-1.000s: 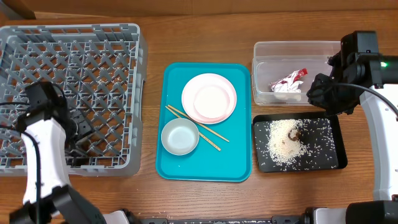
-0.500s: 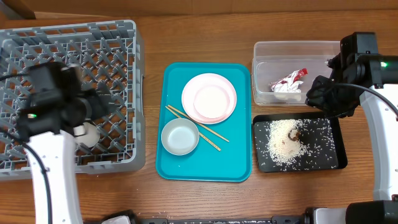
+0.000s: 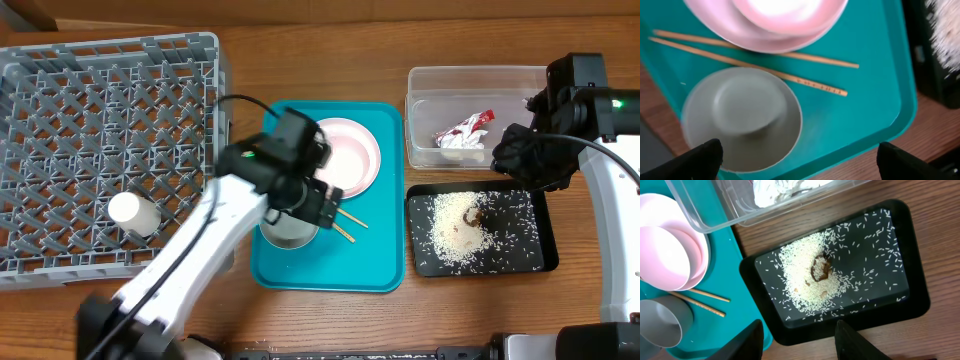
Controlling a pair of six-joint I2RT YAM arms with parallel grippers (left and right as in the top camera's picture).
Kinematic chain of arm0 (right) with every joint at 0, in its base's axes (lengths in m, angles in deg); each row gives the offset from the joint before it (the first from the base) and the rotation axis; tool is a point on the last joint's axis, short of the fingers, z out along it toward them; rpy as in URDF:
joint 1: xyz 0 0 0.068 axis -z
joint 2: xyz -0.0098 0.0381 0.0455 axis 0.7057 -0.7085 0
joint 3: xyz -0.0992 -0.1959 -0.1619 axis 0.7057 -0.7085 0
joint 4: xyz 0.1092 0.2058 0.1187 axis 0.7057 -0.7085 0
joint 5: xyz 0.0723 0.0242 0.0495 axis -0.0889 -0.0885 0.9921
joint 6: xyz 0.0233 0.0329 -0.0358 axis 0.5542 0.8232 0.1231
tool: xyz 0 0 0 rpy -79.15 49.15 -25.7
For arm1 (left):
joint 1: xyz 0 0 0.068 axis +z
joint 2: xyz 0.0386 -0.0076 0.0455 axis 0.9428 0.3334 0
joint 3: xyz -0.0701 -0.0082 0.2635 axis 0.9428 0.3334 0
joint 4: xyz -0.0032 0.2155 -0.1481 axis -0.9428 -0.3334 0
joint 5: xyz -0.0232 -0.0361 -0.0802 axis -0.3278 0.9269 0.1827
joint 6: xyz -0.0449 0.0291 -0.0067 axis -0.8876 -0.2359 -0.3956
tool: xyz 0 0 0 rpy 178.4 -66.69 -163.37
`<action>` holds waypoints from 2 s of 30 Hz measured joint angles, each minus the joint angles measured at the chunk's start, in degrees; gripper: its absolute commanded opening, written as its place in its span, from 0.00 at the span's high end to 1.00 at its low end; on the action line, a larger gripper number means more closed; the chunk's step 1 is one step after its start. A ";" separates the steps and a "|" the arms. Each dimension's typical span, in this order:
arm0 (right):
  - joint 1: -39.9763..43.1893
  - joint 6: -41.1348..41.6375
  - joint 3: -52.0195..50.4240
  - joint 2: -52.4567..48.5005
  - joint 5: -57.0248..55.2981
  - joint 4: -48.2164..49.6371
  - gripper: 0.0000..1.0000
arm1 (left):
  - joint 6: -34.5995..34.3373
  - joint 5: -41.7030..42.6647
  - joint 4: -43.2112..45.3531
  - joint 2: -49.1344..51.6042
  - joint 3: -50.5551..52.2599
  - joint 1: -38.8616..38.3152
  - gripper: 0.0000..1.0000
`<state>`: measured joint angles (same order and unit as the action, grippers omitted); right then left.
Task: Sort waste into correct bins and load items into the dishwasher
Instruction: 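Grasp the white saucer from the teal tray with the left gripper, then set the saucer into the dish rack with the left gripper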
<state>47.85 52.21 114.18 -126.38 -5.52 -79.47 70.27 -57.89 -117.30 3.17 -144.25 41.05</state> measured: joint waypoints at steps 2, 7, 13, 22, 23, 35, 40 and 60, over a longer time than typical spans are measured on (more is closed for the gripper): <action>0.00 0.02 0.00 0.00 -0.02 -0.07 0.52 | -0.15 0.00 0.20 5.62 0.26 -2.51 0.19; 0.02 0.00 0.00 0.00 -0.02 -0.13 0.52 | -1.25 0.48 -0.02 15.54 0.46 -4.31 0.66; 0.00 0.02 0.00 0.00 -0.02 -0.28 0.52 | -1.53 1.25 -0.22 18.14 0.59 -4.31 0.96; 0.00 0.00 0.00 0.00 -0.02 -0.46 0.52 | -1.66 0.57 -5.64 16.76 -1.36 -4.02 0.96; 0.00 0.02 0.00 0.00 -0.02 -0.48 0.52 | -1.66 0.63 -6.36 15.47 -1.95 -3.50 0.96; 0.00 0.00 0.00 0.00 -0.04 -0.50 0.52 | 15.26 15.08 -3.21 -9.18 -10.40 30.21 0.96; 0.00 0.00 0.00 0.00 -0.02 -0.55 0.52 | 29.07 36.06 -3.17 -3.08 -10.38 49.07 0.96; 0.00 -0.02 0.00 0.00 -0.04 -0.92 0.52 | 42.42 54.23 -0.74 17.92 -10.38 70.58 0.57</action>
<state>47.85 52.19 114.18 -126.38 -5.56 -80.38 112.69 -3.66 -118.05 21.09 -154.63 111.63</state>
